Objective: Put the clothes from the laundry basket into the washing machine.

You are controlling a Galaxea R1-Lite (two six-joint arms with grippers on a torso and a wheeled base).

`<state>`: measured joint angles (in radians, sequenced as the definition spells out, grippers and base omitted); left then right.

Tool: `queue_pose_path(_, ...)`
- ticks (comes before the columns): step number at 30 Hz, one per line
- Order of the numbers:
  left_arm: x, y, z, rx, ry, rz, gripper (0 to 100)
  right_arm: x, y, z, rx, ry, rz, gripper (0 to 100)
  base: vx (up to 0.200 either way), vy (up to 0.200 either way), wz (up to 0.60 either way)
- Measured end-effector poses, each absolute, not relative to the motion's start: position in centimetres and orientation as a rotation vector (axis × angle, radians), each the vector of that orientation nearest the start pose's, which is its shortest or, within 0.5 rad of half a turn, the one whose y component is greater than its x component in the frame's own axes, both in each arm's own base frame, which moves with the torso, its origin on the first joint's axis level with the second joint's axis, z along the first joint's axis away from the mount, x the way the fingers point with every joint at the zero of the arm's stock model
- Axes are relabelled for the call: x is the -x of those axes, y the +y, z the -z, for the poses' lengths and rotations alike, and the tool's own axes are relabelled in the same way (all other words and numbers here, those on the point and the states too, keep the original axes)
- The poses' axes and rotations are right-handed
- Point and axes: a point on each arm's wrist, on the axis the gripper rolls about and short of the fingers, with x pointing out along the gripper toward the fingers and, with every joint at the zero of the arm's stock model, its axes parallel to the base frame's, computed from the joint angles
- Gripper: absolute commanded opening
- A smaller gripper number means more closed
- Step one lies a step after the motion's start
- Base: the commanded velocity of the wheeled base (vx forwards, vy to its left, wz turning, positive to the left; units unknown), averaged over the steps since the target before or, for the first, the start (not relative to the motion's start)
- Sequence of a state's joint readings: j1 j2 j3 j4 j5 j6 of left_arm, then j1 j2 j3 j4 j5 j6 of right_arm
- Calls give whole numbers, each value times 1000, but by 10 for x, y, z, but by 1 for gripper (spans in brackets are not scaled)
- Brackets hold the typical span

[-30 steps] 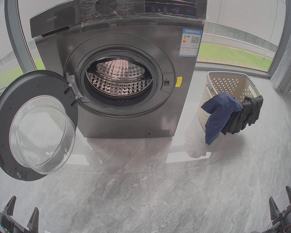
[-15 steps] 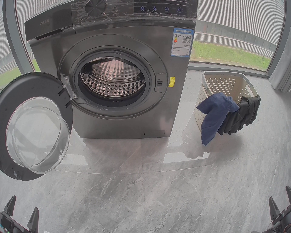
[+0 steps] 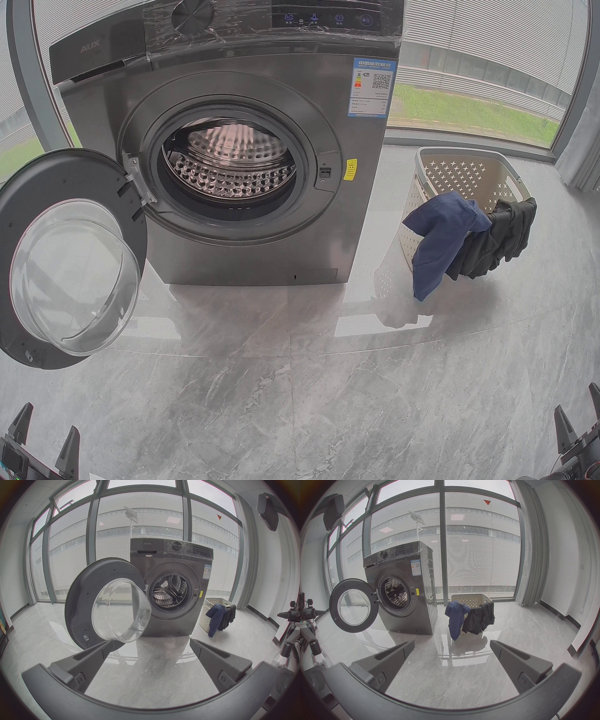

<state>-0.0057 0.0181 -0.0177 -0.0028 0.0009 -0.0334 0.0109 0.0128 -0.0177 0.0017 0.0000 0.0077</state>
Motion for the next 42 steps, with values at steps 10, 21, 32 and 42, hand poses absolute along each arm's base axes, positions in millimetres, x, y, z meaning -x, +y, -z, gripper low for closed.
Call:
queue_pose_path(10, 23, 0, -81, 35, -2, 5, 100, 23, 0, -81, -8, -3, -11, 100, 0, -200, 0)
queue_pose_path(21, 23, 0, -81, 35, -2, 5, 100, 23, 0, -80, -8, -2, -11, 100, 0, -200, 0)
queue_pose_path(32, 23, 0, -81, 36, -2, 6, 100, 23, 0, -81, -8, -2, -11, 100, 0, -73, 0)
queue_pose_path(42, 23, 0, -81, 37, -2, 6, 100, 23, 0, -81, -8, -1, -11, 100, 100, 0, 0)
